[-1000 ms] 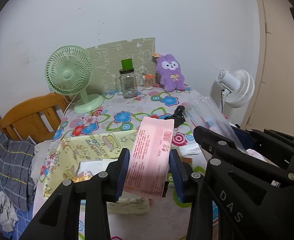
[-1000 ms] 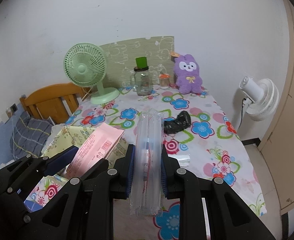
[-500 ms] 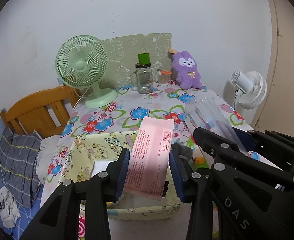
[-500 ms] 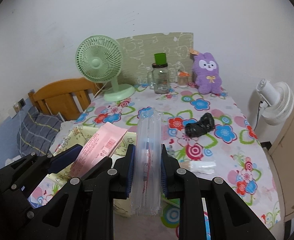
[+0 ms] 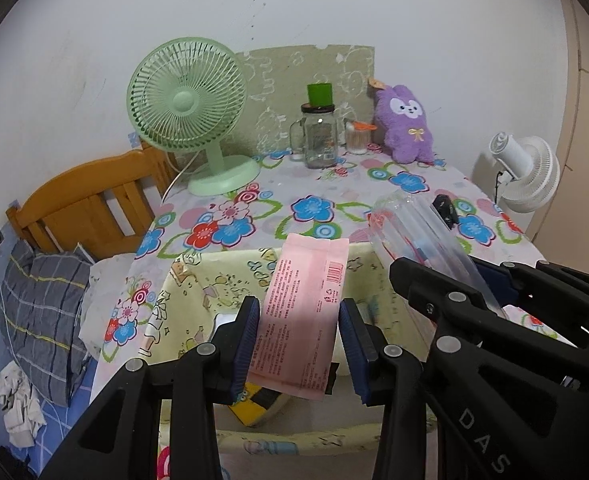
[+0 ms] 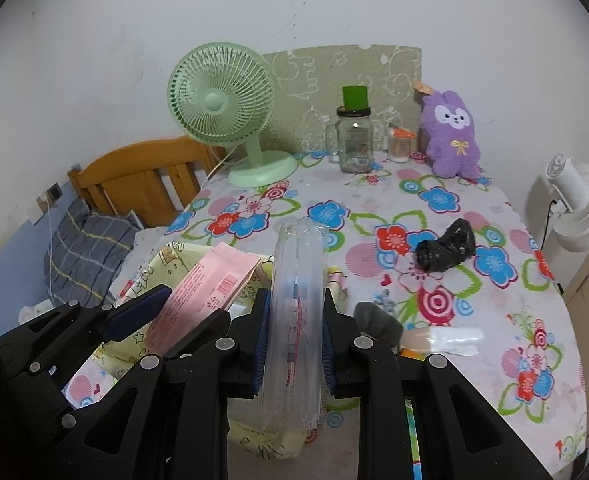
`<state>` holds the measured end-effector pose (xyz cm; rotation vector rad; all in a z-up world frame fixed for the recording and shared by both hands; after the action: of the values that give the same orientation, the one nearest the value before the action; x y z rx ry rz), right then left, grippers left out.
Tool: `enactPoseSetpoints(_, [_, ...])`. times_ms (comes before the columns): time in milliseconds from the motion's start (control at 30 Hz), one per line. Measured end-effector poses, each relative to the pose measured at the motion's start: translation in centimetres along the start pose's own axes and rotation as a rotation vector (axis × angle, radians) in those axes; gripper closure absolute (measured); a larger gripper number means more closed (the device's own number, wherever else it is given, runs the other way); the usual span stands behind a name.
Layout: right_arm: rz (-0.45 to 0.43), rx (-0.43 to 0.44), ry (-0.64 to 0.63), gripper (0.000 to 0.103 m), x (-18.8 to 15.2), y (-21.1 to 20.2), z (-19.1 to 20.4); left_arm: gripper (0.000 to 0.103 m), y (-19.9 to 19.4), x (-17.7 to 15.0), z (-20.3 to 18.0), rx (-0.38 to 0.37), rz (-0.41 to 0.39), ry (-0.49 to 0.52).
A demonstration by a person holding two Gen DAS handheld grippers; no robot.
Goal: Organize soft objects
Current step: 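Carry the plastic bag with the right tool while the left tool carries the pink packet to the yellow box, then open the left tool to drop the pink packet in the box while the right tool releases the plastic bag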
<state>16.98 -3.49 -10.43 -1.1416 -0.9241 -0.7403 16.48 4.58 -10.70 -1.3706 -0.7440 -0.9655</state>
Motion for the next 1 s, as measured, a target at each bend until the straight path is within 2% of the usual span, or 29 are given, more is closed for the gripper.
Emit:
enactPoseSetpoints(700, [0.119, 0.041, 0.019, 0.077, -2.6, 5.7, 1.6, 0.061, 4.2, -2.7, 3.0, 0.039, 0.114, -0.026])
enactPoseSetpoints(767, [0.13, 0.054, 0.025, 0.077, -2.8, 5.9, 1.8, 0.058, 4.3, -2.9, 3.2, 0.041, 0.124, -0.03])
enactPoseSetpoints(833, [0.142, 0.066, 0.042, 0.073, -3.0, 6.2, 1.9, 0.046, 4.3, -3.1, 3.3, 0.045, 0.134, -0.032])
enactPoseSetpoints(900, [0.143, 0.07, 0.043, 0.071, -3.1, 6.2, 2.0, 0.04, 4.2, -3.2, 3.4, 0.044, 0.135, -0.036])
enactPoseSetpoints(967, [0.135, 0.068, 0.043, 0.063, -3.0, 6.1, 2.1, 0.034, 4.1, -3.1, 3.6, 0.046, 0.133, -0.045])
enactPoseSetpoints(1000, [0.128, 0.07, 0.043, 0.054, -2.9, 6.0, 2.1, 0.03, 4.1, -3.0, 3.7, 0.047, 0.133, -0.051])
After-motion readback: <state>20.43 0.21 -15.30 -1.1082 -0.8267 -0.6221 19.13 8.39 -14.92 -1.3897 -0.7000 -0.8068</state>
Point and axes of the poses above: each gripper's, at about its wrist camera, not at the fingertips, and y roughly the way its jaws point, z to its left, x to its top, the point moved 5 cm from there along y, roughly the way its jaws point, and after that the axes turned 15 degrees about -z, right-handed, at the moved point
